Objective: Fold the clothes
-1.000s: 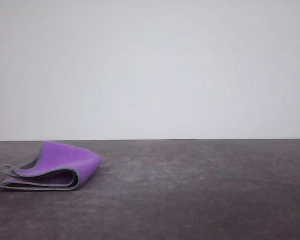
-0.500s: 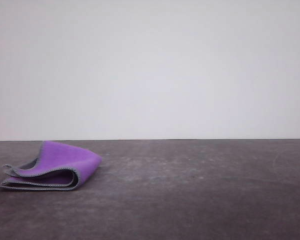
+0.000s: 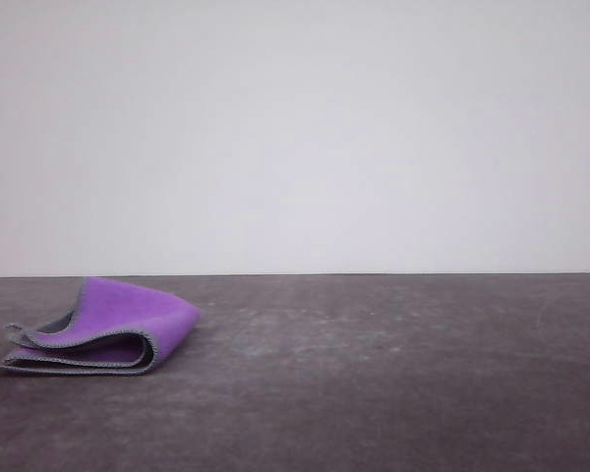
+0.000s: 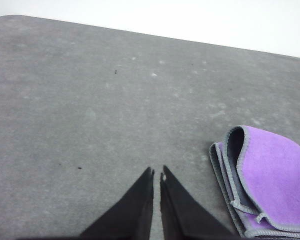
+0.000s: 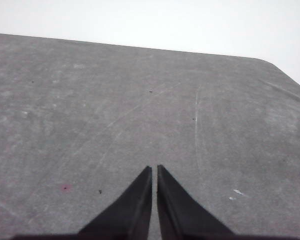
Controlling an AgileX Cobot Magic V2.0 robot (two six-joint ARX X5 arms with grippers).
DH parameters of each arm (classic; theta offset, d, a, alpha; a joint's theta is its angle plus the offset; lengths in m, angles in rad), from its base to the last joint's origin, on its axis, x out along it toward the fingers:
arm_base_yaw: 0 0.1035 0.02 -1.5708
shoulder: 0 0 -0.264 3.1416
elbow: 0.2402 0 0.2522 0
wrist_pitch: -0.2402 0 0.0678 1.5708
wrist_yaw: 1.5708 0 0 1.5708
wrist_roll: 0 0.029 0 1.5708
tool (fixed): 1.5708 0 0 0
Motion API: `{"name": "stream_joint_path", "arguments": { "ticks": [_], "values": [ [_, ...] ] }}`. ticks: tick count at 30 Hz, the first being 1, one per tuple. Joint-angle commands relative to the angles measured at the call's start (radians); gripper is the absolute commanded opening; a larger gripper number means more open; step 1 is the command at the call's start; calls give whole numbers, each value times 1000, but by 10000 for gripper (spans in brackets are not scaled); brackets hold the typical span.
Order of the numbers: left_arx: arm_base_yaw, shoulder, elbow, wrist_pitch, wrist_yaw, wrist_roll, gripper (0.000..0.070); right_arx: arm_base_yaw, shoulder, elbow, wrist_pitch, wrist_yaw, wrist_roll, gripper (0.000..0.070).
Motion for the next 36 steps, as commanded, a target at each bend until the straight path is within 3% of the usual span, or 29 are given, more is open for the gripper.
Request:
{"name": "stream_joint_path", "arguments": {
  "ticks": [1,36],
  "values": [
    [0,1,-8,-42,2,14,16,2,0,-4,13,3,13,16],
    [1,1,-8,-42,2,14,15,2,0,-4,13,3,13,16]
  ]
}}
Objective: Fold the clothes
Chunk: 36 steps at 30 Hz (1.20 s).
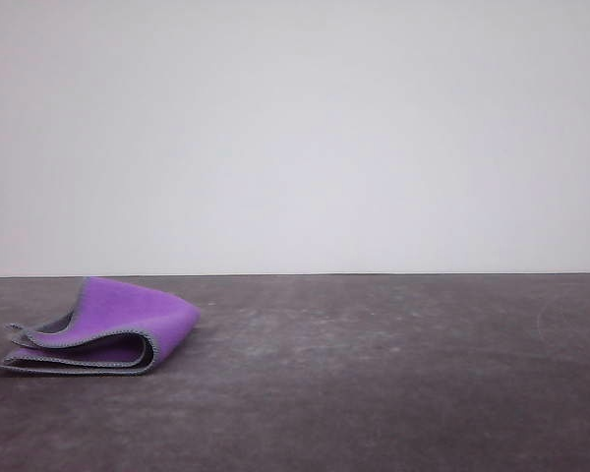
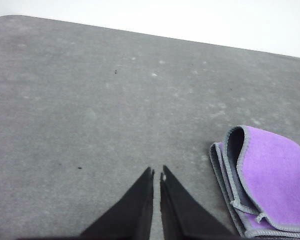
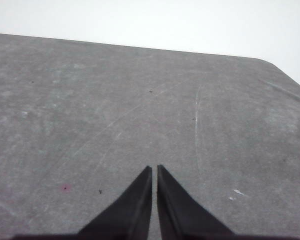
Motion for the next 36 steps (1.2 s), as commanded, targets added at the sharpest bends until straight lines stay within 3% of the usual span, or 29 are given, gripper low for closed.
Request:
{"name": "stream_joint_path", "arguments": {
  "ticks": [1,36],
  "values": [
    [0,1,-8,-42,2,14,16,2,0,-4,13,3,13,16],
    [0,-4,-8,-41,2,14,15,2,0,-4,13,3,13,16]
  ]
}}
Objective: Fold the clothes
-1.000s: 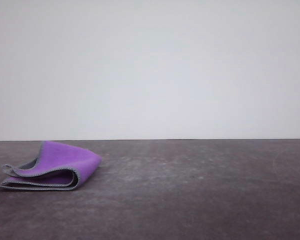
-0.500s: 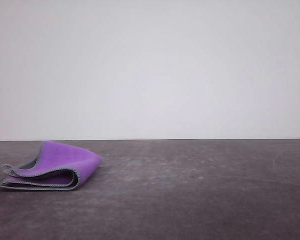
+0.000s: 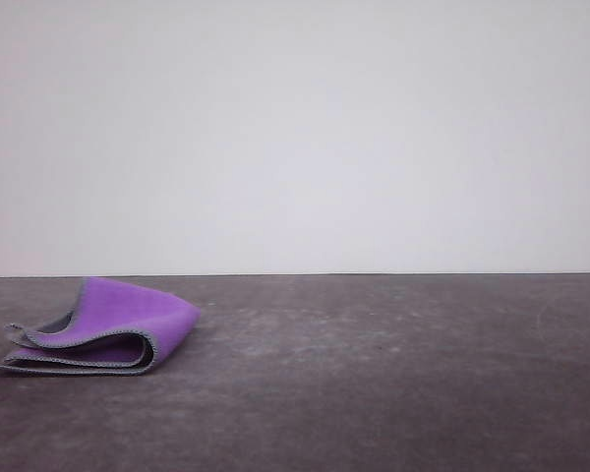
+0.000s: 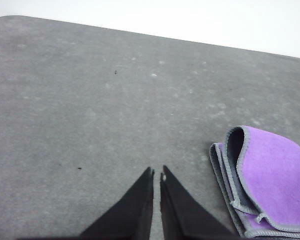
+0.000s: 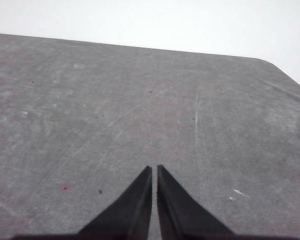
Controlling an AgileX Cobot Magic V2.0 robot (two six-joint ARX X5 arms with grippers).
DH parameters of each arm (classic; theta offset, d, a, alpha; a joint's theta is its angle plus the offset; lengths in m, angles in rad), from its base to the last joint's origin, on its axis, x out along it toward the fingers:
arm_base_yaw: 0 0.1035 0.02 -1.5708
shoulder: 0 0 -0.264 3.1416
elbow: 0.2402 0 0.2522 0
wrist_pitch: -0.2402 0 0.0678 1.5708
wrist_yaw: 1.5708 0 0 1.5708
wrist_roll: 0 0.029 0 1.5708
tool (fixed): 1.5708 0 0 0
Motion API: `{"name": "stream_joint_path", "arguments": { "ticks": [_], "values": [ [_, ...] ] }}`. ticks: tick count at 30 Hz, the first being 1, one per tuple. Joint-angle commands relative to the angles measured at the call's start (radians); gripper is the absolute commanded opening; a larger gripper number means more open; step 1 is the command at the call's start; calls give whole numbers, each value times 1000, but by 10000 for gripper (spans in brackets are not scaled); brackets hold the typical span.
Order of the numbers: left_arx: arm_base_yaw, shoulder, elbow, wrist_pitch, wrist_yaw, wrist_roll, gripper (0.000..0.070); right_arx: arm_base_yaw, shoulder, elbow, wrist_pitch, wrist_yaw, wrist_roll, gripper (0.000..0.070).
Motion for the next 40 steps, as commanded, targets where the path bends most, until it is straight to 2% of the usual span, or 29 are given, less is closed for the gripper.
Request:
{"name": "stream_joint_path", "arguments": {
  "ticks": [1,40],
  "values": [
    [0,-3,-8,-41,2,14,15,2,0,-4,13,3,13,16],
    [0,-3,-8,-41,2,14,15,2,0,-4,13,3,13,16]
  ]
}}
